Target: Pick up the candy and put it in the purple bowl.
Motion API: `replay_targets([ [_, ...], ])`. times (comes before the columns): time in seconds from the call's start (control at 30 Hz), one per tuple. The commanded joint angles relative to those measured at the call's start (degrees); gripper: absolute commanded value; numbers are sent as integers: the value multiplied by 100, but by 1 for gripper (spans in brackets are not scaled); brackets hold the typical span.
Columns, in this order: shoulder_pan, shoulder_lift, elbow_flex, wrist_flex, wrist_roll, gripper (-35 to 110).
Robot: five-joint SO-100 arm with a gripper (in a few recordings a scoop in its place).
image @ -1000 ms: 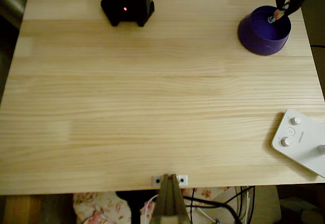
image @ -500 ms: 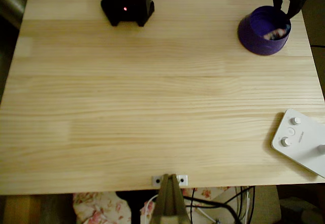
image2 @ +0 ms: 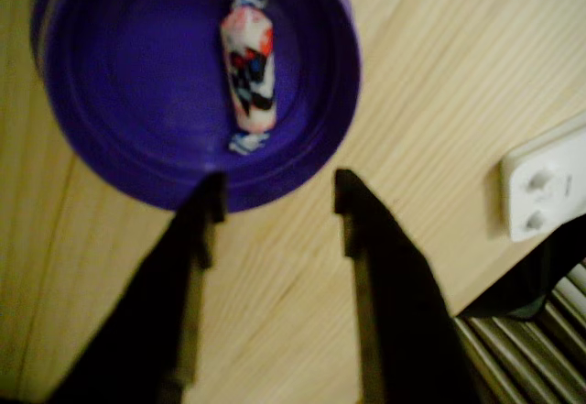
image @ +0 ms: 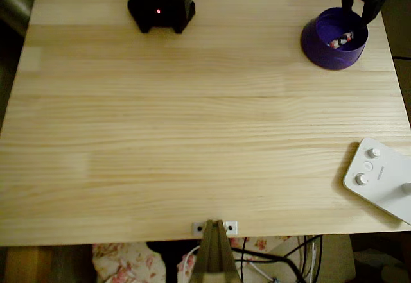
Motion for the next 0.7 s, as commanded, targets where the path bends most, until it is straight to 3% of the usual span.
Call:
replay_targets([
  [0.0,9,606,-422,114,-62,17],
  [0.23,123,940,-202,290,-62,16],
  [0.67,475,1749,220,888,114,-1],
])
